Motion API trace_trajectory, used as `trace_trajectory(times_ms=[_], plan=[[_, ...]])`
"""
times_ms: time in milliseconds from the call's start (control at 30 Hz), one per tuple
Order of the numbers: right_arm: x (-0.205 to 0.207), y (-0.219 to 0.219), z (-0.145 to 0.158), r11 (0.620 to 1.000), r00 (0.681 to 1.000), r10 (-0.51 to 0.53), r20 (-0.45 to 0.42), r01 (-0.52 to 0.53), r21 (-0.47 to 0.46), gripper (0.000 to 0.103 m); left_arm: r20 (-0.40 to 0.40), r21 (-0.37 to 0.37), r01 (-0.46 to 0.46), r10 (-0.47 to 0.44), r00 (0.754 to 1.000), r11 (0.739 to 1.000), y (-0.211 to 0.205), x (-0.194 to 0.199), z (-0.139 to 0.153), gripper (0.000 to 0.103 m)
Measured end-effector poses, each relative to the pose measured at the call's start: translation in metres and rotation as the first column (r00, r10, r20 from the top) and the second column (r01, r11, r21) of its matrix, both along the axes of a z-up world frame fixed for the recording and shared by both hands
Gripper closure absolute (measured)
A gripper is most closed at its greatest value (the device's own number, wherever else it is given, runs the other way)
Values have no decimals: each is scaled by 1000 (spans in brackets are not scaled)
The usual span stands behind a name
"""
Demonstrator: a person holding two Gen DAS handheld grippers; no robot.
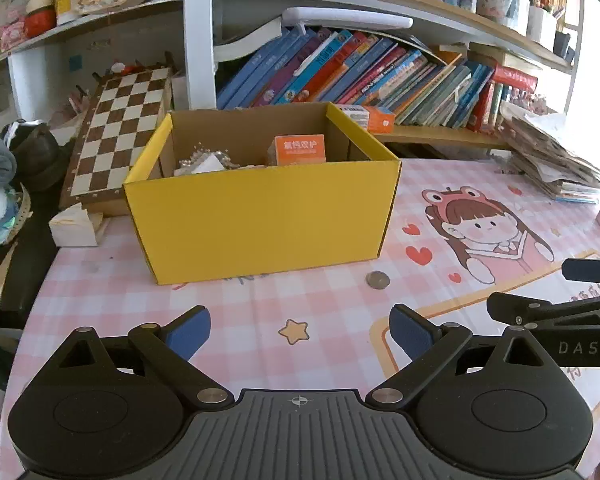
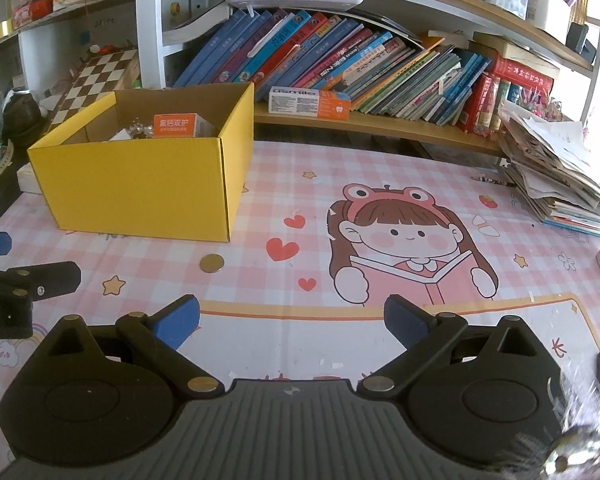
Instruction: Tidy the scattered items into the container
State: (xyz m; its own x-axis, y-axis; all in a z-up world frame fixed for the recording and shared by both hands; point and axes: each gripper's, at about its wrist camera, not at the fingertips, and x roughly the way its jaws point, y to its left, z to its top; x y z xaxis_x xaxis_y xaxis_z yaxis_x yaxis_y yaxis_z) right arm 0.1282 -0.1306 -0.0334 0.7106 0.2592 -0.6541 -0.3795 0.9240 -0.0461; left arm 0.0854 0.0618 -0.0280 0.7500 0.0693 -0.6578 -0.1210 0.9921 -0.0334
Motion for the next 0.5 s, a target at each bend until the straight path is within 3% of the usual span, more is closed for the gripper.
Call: trace_trajectory(times_ms=[500], plan=[[1,2,-1,1000,1000,3,-8,-3,-5,3,-4,-22,10,-10,1000,1000,2,1,-1,0]])
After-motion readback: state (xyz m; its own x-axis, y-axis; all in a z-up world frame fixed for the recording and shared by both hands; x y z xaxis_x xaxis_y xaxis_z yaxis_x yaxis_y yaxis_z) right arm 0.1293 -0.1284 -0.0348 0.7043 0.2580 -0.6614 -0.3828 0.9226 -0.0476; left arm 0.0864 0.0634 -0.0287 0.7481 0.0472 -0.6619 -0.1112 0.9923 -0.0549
